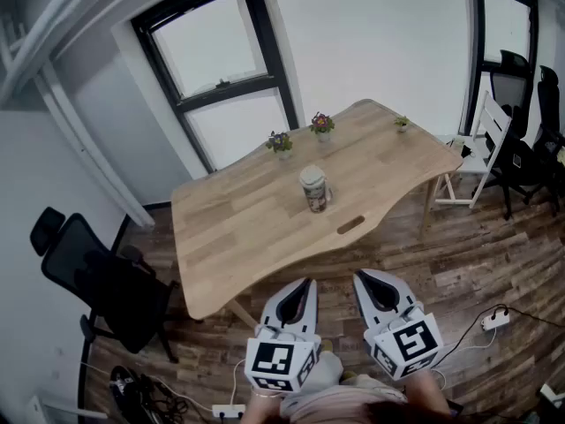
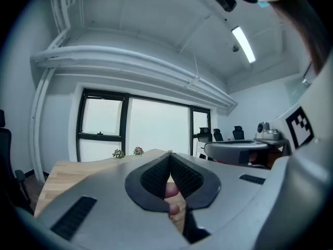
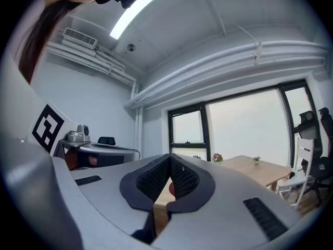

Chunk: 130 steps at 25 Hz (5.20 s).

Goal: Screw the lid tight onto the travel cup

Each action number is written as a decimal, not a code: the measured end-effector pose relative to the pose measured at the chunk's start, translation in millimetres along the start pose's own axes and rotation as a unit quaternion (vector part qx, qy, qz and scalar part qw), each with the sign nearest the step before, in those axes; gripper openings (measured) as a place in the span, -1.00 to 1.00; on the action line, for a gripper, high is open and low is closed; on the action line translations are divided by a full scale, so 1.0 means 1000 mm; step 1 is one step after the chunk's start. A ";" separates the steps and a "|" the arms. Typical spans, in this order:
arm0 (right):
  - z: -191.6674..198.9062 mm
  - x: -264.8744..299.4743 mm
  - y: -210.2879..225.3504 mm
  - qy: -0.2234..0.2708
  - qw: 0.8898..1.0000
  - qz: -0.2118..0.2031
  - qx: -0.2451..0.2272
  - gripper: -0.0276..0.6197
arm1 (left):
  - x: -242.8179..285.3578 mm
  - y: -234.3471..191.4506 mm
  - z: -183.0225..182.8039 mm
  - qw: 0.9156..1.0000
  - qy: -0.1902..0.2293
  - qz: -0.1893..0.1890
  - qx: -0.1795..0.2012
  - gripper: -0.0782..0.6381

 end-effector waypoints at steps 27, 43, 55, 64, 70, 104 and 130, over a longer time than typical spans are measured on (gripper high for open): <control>0.025 0.114 0.020 -0.018 0.999 0.011 -0.034 -0.92 | 0.079 -0.102 0.009 1.000 -0.004 0.026 -0.011 -0.78; 0.036 0.169 0.019 -0.029 0.996 0.047 -0.074 -0.92 | 0.114 -0.149 0.015 0.997 -0.012 0.077 -0.015 -0.78; 0.043 0.186 0.034 -0.043 0.995 0.064 -0.066 -0.91 | 0.142 -0.158 0.026 0.994 -0.022 0.105 -0.023 -0.77; 0.050 0.210 0.064 -0.045 0.996 0.062 -0.054 -0.91 | 0.179 -0.164 0.038 0.993 -0.037 0.114 -0.019 -0.77; 0.058 0.228 0.085 -0.049 0.996 0.055 -0.049 -0.91 | 0.203 -0.172 0.046 0.993 -0.038 0.109 -0.027 -0.77; 0.110 0.308 0.155 -0.107 0.994 -0.015 -0.009 -0.61 | 0.293 -0.215 0.114 0.985 -0.090 0.148 -0.021 -0.28; 0.180 0.365 0.188 -0.193 0.969 -0.156 -0.022 0.04 | 0.340 -0.236 0.191 0.974 -0.152 0.169 -0.010 0.06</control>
Point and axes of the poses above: the fingertips, and each gripper's own axes: x forward along the fingers, y to its right, z out of its underside, the point moved 8 cm from there along -x, backward along the fingers, and after that the axes turned 10 degrees about y, right-handed, at the moved point
